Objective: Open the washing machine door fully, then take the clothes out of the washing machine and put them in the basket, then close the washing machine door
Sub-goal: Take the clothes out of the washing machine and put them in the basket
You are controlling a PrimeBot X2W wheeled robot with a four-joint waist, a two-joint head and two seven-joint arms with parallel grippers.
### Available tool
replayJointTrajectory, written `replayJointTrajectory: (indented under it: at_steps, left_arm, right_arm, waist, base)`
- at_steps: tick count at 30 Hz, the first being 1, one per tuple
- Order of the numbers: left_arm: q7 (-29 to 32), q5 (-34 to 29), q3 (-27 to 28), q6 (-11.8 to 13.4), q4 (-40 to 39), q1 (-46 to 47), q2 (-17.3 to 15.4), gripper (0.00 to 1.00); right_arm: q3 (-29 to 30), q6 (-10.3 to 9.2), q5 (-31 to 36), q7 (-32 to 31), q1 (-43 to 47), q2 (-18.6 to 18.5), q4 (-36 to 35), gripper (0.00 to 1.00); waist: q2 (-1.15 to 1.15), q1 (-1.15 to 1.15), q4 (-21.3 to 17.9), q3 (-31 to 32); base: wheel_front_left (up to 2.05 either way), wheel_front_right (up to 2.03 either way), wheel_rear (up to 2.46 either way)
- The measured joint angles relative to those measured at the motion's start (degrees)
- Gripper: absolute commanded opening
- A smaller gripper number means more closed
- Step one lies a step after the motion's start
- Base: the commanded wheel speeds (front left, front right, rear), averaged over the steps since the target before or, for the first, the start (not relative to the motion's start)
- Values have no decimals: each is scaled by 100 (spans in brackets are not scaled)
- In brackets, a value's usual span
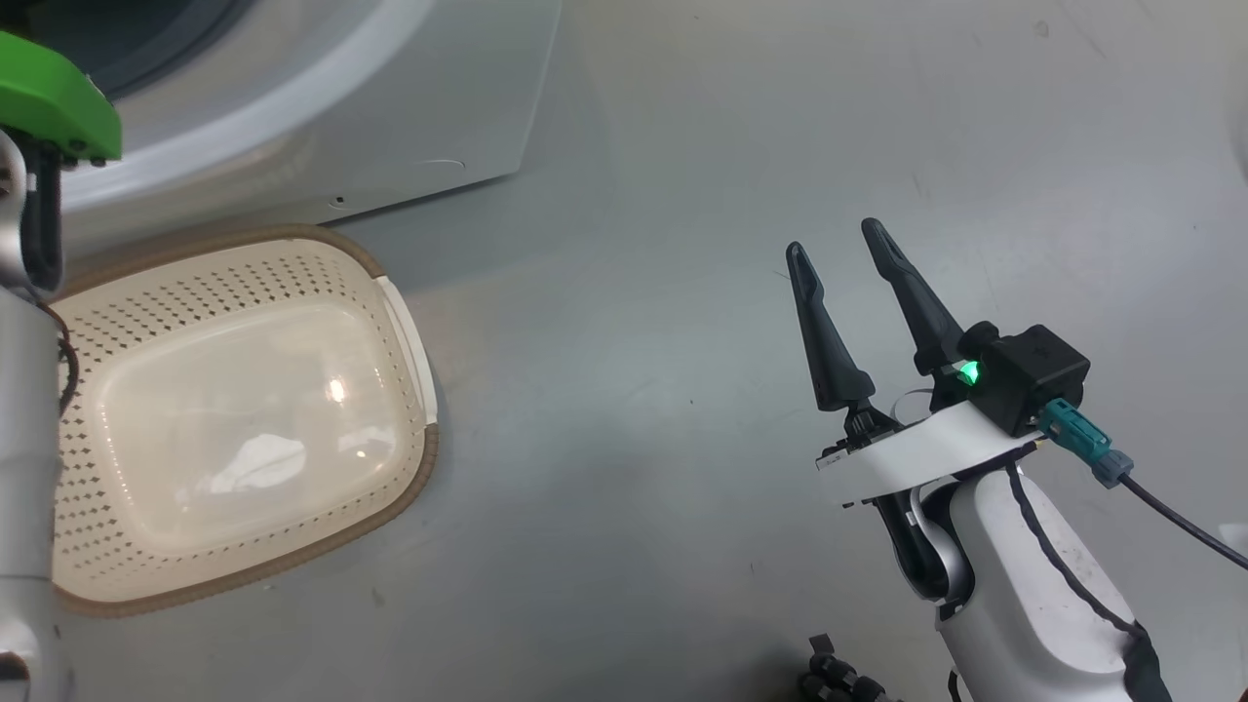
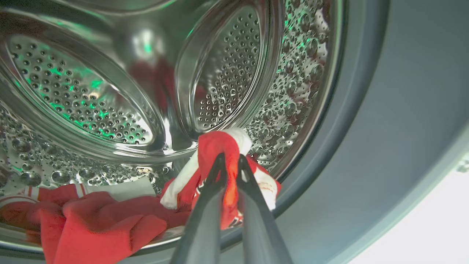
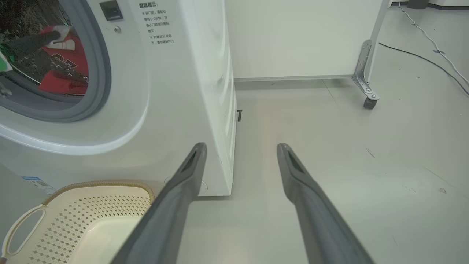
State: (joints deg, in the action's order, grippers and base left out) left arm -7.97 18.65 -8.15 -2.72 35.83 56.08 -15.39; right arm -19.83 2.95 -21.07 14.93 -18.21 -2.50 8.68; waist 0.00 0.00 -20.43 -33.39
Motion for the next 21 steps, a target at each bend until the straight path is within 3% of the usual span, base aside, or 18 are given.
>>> replayJointTrajectory:
  at_steps: [7, 14, 21]
  left_arm:
    - [-546, -12, -16, 149, -434, -662, 126, 0]
    - [-631, -32, -47, 318, -1079, -1088, 375, 0]
    - [-648, -64, -177, 319, -1712, -1567, 606, 0]
  right_arm:
    - [62, 10, 170, 0, 72, -4, 94, 100]
    - [189, 52, 370, 0, 255, -10, 238, 100]
    - [286, 102, 416, 0, 501, -12, 410, 100]
  waist:
    - [0, 0, 268, 315]
    - [0, 0, 616, 628]
    - [0, 0, 934, 1023]
  base:
    - [0, 0, 0]
    - [0, 0, 0]
    - [0, 0, 0]
